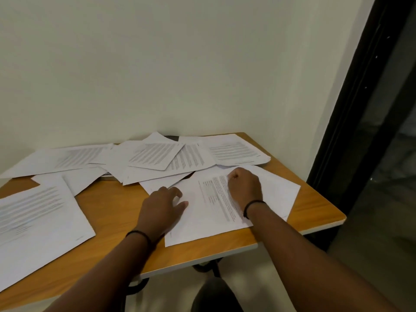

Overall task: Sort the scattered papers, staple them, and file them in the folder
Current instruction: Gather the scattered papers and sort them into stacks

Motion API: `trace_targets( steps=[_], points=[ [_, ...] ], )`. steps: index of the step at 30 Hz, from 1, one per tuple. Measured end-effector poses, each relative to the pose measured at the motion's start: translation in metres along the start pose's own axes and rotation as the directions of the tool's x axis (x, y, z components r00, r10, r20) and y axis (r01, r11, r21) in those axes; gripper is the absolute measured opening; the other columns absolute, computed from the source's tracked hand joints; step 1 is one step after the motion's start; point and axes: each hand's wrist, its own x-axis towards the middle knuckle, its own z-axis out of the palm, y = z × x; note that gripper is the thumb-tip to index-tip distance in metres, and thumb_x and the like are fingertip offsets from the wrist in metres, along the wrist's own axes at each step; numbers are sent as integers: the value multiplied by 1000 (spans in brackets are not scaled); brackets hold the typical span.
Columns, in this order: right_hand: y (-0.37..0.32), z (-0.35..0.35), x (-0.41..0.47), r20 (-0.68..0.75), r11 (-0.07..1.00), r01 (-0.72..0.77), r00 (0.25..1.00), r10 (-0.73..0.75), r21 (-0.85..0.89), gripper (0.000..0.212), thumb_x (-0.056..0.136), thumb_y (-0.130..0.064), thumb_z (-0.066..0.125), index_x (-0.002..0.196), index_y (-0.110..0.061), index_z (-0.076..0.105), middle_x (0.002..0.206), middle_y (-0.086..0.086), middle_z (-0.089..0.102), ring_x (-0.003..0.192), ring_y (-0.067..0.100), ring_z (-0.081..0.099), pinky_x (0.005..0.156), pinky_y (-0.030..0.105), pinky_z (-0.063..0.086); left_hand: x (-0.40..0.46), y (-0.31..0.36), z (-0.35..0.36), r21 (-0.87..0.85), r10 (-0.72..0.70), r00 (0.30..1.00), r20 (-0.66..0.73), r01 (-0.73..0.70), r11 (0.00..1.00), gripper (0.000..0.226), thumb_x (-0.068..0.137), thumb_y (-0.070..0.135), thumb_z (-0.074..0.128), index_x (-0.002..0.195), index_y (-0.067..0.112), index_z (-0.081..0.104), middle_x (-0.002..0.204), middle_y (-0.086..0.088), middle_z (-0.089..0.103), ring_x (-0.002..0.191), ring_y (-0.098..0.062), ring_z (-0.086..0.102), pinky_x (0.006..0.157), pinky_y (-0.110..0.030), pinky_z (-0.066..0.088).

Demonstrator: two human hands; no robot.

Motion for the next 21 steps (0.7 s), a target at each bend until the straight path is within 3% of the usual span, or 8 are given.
trace_targets(
  steps=[2, 5, 8, 11, 13, 16, 18, 21],
  points=[
    [21, -8, 8, -17, 985, -39, 999, 37, -166, 16, 93, -22, 58, 105, -16, 66, 107, 6, 65, 98, 23, 61, 78, 30, 51, -1, 0, 4, 21, 22, 1000, 2, -22, 1000, 33, 91, 54, 59, 113, 30, 63, 89, 10, 51, 80, -11, 53, 69, -27, 45],
    [37, -21, 15, 62, 929, -100, 990, 130, -355, 46, 89, -44, 67, 123, -13, 56, 124, 12, 58, 115, 30, 55, 88, 38, 50, 0, 1, 6, 6, 32, 999, -1, -32, 999, 33, 91, 53, 60, 114, 30, 64, 87, 10, 52, 78, -10, 53, 68, -26, 43],
    [40, -26, 21, 122, 914, -184, 963, 242, -361, 70, 79, -52, 77, 130, -12, 49, 132, 14, 52, 122, 31, 51, 94, 40, 48, 2, 4, 5, 6, 44, 999, 3, -44, 999, 33, 90, 53, 62, 114, 30, 64, 85, 10, 51, 77, -10, 53, 66, -26, 41],
    [38, -26, 30, 156, 934, -205, 953, 259, -292, 78, 69, -50, 85, 129, -14, 51, 128, 12, 56, 119, 29, 54, 94, 40, 50, 0, 4, 6, -11, 40, 999, 10, -40, 999, 34, 89, 54, 62, 114, 31, 64, 86, 11, 52, 79, -9, 53, 67, -25, 40],
    [37, -27, 36, 183, 949, -216, 948, 261, -231, 69, 67, -44, 88, 120, -12, 59, 118, 9, 65, 109, 27, 61, 89, 38, 54, -2, 5, 7, -20, 38, 999, 14, -38, 999, 35, 89, 55, 61, 115, 31, 64, 87, 11, 52, 80, -9, 52, 68, -25, 41],
    [27, -32, 49, 134, 943, -229, 955, 265, -240, 35, 78, -30, 81, 103, -11, 65, 107, 9, 69, 90, 24, 64, 74, 30, 53, 1, 6, 6, -52, 34, 999, -5, -34, 998, 34, 88, 55, 62, 114, 32, 63, 86, 12, 51, 79, -8, 51, 68, -25, 40],
    [15, -34, 55, 17, 919, -213, 973, 232, -331, 18, 86, -24, 68, 100, -12, 66, 109, 11, 68, 93, 26, 64, 72, 29, 51, 3, 2, 2, -97, 6, 1000, -18, -8, 995, 33, 87, 53, 65, 112, 32, 64, 83, 14, 50, 77, -7, 50, 67, -25, 38],
    [1, -32, 53, -15, 896, -162, 985, 171, -413, 21, 89, -17, 56, 106, -12, 67, 113, 12, 65, 104, 31, 62, 84, 35, 53, 3, -6, 1, -131, -14, 1000, -20, 11, 991, 32, 84, 50, 69, 109, 31, 64, 82, 15, 53, 75, -4, 51, 64, -25, 40]
  ],
)
